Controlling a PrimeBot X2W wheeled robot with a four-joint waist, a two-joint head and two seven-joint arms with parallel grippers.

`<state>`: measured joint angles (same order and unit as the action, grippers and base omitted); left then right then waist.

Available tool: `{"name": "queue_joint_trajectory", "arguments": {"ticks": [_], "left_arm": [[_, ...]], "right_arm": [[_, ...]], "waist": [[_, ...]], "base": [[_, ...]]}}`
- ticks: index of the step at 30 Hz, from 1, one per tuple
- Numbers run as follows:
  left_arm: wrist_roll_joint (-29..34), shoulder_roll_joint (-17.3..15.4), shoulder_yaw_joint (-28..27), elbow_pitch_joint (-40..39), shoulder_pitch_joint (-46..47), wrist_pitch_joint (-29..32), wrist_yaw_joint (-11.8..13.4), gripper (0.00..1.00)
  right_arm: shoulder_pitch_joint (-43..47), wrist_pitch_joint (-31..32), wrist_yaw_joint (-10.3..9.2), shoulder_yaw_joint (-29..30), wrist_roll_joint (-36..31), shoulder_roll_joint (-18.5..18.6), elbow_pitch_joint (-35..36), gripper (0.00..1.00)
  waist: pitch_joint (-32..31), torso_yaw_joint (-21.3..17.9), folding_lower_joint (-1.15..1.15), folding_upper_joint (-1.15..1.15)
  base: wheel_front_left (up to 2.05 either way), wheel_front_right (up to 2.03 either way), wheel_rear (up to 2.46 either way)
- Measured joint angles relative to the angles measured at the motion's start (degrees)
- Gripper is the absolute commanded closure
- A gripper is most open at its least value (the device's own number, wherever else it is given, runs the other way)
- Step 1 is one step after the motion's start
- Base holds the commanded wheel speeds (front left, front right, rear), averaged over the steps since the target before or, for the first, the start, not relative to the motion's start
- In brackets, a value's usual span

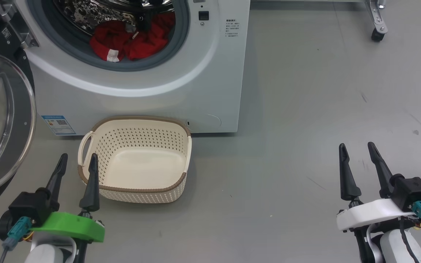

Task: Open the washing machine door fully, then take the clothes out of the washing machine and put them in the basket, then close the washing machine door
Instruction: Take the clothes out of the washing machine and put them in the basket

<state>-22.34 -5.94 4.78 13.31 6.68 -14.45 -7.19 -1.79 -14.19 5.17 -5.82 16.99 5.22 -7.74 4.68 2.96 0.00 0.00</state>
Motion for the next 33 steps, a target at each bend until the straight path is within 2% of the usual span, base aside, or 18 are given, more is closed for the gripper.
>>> {"name": "queue_joint_trajectory", "arguments": {"ticks": [18, 33], "left_arm": [[-0.59, -0.14, 0.58, -0.22, -0.97, 0.00, 0.00, 0.00], [-1.12, -0.19, 0.76, -0.27, -0.99, 0.00, 0.00, 0.00]], "right_arm": [[0.05, 0.00, 0.07, 0.15, -0.01, -0.23, -0.13, 0.00], [0.05, 0.00, 0.26, 0.23, -0.27, -0.47, -0.27, 0.00]], "waist": [[0.07, 0.40, 0.00, 0.00], [0.33, 0.22, 0.00, 0.00]], "base": [[1.42, -1.42, 0.00], [0.88, -0.88, 0.00]]}}
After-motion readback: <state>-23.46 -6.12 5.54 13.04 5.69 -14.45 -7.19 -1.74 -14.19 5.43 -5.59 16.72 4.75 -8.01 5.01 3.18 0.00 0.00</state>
